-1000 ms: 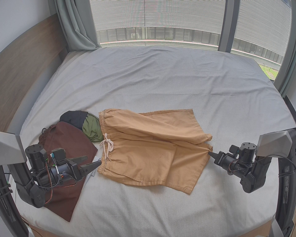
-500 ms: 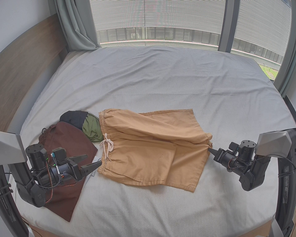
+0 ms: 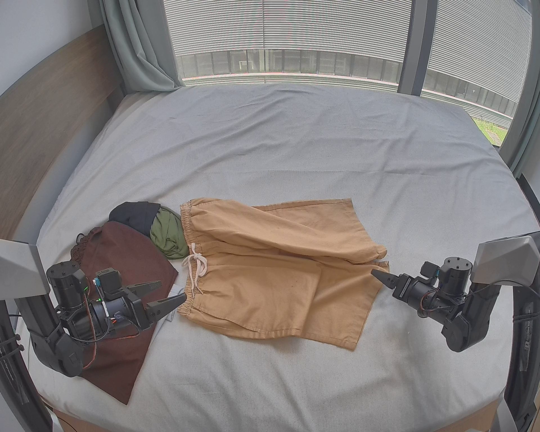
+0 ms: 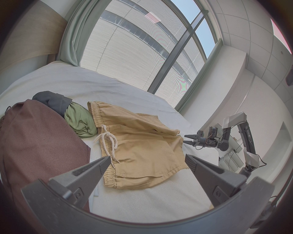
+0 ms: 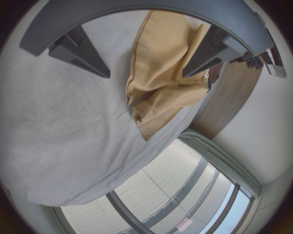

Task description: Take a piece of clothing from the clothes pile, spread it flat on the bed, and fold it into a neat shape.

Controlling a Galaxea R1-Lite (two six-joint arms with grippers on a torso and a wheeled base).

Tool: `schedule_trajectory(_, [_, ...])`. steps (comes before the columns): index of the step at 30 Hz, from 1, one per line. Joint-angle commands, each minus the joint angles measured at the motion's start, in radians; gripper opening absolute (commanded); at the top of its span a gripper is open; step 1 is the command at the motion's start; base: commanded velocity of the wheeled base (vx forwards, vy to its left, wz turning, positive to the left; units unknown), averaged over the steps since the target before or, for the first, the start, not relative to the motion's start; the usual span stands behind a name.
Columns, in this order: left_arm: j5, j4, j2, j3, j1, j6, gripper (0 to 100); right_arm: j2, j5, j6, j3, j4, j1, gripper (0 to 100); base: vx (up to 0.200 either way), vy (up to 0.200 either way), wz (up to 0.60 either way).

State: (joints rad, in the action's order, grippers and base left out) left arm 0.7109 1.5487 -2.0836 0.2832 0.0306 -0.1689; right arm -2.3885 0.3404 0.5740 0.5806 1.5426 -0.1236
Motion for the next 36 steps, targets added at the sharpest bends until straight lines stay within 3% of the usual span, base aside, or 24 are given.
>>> schedule_trajectory(1, [0.001, 0.001, -0.003, 0.005, -0.001, 0.000, 100, 0.088, 0.017, -0.031, -0.090, -0.002, -0.014, 100, 0.000, 0.000, 0.00])
schedule_trajectory(4, [0.001, 0.001, -0.001, 0.005, -0.001, 0.002, 100, 0.115, 0.048, -0.075, -0.153, -0.002, -0.030, 100, 0.000, 0.000, 0.00])
schedule_trajectory(14, [0.001, 0.001, -0.001, 0.001, -0.001, 0.006, 100, 0.109, 0.052, -0.128, -0.271, -0.002, -0.111, 100, 0.000, 0.000, 0.00])
schedule_trajectory(36, [0.001, 0.001, -0.016, 0.001, -0.001, 0.026, 100, 0.014, 0.052, -0.125, -0.306, -0.001, -0.168, 100, 0.000, 0.000, 0.00])
